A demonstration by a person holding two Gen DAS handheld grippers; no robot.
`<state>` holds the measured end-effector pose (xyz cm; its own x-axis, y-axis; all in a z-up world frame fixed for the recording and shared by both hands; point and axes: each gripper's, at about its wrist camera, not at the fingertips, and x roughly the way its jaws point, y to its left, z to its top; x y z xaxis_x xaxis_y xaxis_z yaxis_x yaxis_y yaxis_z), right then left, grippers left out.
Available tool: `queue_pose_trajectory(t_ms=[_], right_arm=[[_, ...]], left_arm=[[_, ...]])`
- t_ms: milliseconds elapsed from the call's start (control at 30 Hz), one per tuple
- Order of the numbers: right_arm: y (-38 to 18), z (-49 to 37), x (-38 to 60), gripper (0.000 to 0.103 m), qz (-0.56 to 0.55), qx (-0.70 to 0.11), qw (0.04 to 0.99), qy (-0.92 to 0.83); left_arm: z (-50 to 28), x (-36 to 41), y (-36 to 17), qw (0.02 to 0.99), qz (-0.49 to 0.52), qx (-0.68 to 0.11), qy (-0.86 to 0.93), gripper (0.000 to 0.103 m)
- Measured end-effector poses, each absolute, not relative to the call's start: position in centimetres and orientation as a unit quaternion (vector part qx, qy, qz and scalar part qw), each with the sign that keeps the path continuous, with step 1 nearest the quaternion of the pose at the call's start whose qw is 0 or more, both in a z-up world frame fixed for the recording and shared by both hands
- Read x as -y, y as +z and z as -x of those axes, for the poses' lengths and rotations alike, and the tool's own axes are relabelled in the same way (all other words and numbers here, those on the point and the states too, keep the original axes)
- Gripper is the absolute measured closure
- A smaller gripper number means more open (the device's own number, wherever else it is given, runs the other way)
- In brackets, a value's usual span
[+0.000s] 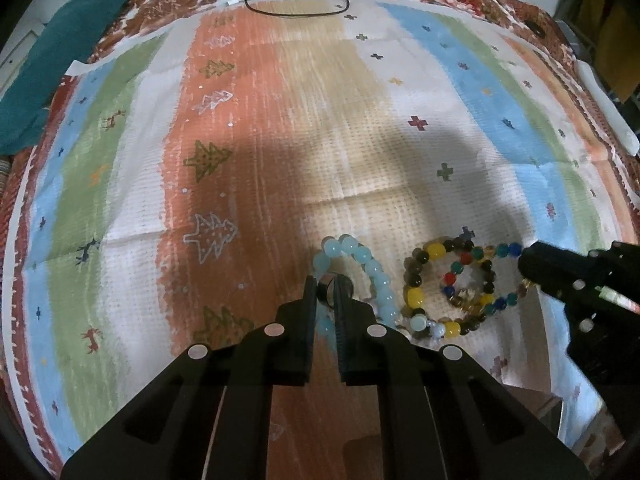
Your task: Organize jewelry
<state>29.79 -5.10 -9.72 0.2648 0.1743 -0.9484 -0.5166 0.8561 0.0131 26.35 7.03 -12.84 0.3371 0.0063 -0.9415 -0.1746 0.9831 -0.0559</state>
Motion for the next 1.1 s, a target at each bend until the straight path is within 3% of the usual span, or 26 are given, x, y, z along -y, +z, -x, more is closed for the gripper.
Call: queue_pose_trajectory(t_ms=[1100], right_arm=[[-4.9,-25.2,5.8,0.093,0.127,-0.515,0.814,0.237]], left_arm=[[-20.7,-5.0,-7.2,0.843,0.079,-0.529,0.055,0.095]])
